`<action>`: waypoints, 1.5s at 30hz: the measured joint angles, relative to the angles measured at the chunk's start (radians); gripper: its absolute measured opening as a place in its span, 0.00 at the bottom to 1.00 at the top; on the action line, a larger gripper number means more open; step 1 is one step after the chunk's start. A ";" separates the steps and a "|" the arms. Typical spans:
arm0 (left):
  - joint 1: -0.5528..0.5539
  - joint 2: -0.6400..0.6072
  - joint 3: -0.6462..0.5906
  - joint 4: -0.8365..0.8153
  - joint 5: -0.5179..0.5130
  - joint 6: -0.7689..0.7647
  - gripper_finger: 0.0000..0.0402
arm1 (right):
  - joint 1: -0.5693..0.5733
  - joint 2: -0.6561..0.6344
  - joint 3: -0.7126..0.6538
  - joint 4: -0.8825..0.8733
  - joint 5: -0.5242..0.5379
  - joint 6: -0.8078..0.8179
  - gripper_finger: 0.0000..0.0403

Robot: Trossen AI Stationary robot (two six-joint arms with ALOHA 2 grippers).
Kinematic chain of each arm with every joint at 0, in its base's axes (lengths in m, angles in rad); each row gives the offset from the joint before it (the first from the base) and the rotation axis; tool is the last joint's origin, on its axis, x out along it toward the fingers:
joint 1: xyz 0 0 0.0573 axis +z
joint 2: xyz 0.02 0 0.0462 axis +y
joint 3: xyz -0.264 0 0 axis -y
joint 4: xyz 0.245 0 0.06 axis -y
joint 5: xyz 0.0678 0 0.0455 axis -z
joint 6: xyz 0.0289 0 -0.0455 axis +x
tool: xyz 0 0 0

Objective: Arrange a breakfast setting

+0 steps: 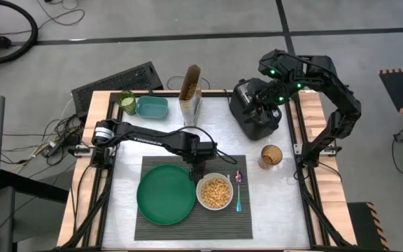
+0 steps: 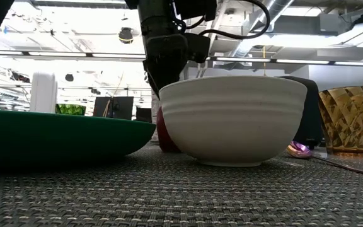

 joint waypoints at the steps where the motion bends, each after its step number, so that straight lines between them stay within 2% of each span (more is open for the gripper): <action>1: 0.000 0.000 0.000 0.000 0.000 -0.002 0.81 | 0.000 0.000 0.000 0.000 0.000 0.000 0.49; 9: 0.000 -0.001 0.053 -0.016 -0.014 -0.003 0.81 | 0.000 0.000 0.000 0.000 0.000 0.005 0.49; 18: 0.001 -0.001 0.229 -0.178 -0.014 0.013 0.81 | -0.008 0.000 0.000 0.000 0.026 -0.002 0.49; 21: 0.001 -0.001 0.295 -0.241 -0.025 0.033 0.81 | -0.025 0.000 0.000 0.000 0.146 0.005 0.49; 26: 0.002 -0.005 0.470 -0.394 -0.064 0.092 0.81 | -0.099 0.000 -0.001 0.000 0.535 0.086 0.49; 28: 0.002 -0.023 0.546 -0.450 -0.067 0.102 0.81 | -0.146 -0.001 -0.016 0.002 0.603 0.138 0.49; 31: 0.002 -0.094 0.614 -0.471 -0.089 0.091 0.81 | -0.218 -0.002 -0.081 0.001 0.609 0.196 0.49; 35: -0.003 -0.243 0.615 -0.472 -0.203 -0.010 0.81 | -0.273 -0.017 -0.212 0.004 0.603 0.178 0.49; 38: -0.031 -0.357 0.567 -0.439 -0.295 -0.096 0.81 | -0.291 -0.027 -0.322 0.025 0.606 0.175 0.49; 42: -0.088 -0.489 0.459 -0.346 -0.402 -0.153 0.81 | -0.299 -0.024 -0.470 0.076 0.590 0.184 0.49; 45: -0.111 -0.570 0.352 -0.277 -0.422 -0.189 0.81 | -0.297 -0.025 -0.556 0.122 0.547 0.192 0.49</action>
